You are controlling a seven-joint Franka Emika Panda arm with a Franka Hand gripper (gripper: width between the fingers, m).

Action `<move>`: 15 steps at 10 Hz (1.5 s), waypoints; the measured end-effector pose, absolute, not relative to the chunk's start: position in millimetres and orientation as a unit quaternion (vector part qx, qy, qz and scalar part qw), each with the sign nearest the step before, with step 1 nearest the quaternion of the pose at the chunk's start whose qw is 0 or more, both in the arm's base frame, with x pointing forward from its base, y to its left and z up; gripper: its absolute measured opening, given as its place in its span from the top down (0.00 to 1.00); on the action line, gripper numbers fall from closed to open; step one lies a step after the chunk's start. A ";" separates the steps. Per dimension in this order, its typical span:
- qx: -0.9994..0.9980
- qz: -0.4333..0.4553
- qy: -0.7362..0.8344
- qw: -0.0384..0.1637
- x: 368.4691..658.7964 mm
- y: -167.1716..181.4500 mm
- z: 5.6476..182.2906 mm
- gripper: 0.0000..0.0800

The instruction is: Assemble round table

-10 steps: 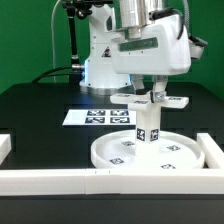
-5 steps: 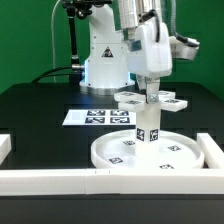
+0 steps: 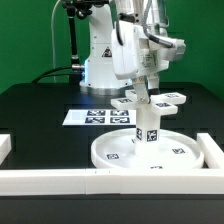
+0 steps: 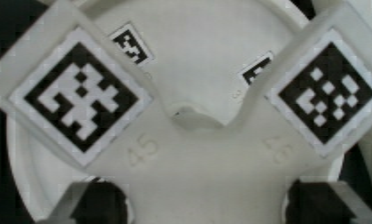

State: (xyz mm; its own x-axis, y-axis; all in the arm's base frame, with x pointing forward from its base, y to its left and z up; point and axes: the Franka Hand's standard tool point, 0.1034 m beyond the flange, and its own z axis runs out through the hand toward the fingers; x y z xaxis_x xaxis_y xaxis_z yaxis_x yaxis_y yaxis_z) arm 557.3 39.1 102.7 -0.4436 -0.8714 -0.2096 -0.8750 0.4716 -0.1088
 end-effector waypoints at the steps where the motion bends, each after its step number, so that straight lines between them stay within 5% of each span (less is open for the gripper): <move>1: -0.501 0.011 0.857 0.121 557.3 39.3 102.7 0.44; 8: -0.315 0.006 0.935 0.164 554.0 39.0 102.5 0.44; 10: -0.322 0.006 0.932 0.165 553.5 40.3 102.2 0.22; 13: -0.359 0.008 0.913 0.195 557.5 43.3 140.8 0.20; 15: -0.367 0.006 0.909 0.196 557.8 43.5 141.9 0.19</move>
Offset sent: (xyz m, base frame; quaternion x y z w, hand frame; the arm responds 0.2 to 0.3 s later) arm -0.0149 -0.0093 -0.0030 0.0637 0.0185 0.3023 0.9509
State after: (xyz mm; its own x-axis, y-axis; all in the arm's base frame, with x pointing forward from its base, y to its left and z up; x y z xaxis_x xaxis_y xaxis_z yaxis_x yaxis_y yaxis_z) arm 557.8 43.5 141.9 -0.6544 -0.6645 -0.3608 -0.6691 0.7312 -0.1332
